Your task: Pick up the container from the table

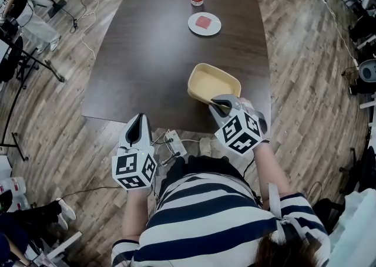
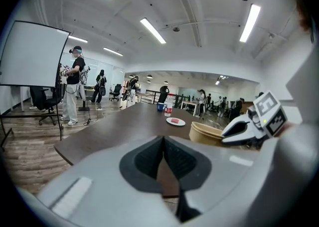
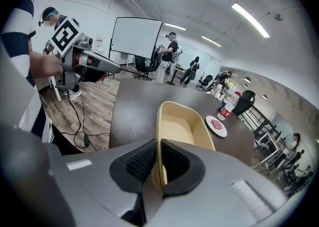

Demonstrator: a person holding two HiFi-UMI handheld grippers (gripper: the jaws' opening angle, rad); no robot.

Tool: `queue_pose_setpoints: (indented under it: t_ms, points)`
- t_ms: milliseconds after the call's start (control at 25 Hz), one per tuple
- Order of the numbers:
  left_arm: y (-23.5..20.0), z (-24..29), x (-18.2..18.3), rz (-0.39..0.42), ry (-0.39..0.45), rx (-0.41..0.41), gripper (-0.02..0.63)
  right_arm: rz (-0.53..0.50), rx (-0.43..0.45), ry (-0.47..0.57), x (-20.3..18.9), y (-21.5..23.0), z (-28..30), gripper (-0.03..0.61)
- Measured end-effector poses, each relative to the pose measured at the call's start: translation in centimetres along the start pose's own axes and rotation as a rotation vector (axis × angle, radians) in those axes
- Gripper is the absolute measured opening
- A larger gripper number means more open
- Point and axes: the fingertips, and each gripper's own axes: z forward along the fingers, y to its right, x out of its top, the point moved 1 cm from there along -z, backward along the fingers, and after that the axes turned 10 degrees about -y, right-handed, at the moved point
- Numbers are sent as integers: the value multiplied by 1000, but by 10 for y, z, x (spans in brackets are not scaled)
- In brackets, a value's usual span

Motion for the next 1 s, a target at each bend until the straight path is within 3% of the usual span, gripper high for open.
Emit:
queue_pose_setpoints:
  t_ms: [1000]
  points:
    - [2,2,-7,14,-17,-32,0,21,44,12,5,-26,-10,25]
